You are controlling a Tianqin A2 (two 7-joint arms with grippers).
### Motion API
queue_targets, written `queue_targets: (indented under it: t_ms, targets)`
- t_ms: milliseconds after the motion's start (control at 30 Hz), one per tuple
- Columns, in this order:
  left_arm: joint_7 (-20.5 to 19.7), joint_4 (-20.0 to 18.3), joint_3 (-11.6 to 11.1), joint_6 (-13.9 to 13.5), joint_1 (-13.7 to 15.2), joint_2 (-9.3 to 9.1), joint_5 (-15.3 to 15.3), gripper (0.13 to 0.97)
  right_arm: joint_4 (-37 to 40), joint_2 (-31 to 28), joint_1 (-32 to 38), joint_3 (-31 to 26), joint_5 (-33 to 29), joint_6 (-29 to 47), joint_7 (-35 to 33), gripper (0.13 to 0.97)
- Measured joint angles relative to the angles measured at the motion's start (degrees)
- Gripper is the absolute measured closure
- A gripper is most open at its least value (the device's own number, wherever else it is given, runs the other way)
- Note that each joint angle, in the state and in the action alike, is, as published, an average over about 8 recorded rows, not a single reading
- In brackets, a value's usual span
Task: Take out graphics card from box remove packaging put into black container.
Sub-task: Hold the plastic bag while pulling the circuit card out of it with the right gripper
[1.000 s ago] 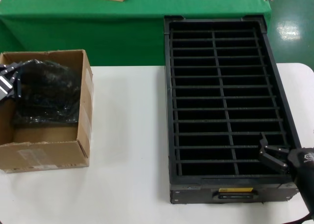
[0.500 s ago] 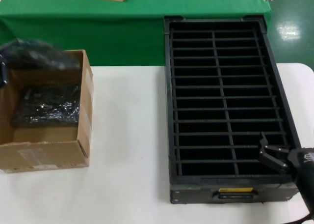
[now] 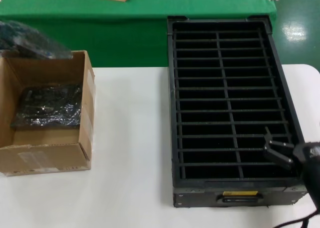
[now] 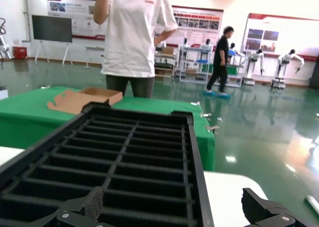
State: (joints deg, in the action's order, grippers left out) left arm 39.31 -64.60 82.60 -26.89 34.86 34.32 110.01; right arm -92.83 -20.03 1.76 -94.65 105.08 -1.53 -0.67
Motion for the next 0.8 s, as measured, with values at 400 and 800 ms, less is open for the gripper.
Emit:
queue_targets:
  t_ms: [400, 800]
  targets:
    - [-5.3, -10.9, -0.8, 0.7, -7.0, 0.42, -0.7, 0.958, -2.1, -10.0, 8.3, -12.2, 8.1, -5.7, -3.4, 0.129]
    - [-8.4, -17.2, 0.3, 0.8, -11.0, 0.15, -2.0, 0.958, 0.9, -13.6, 21.5, -24.5, 13.2, -4.5, -5.0, 0.129]
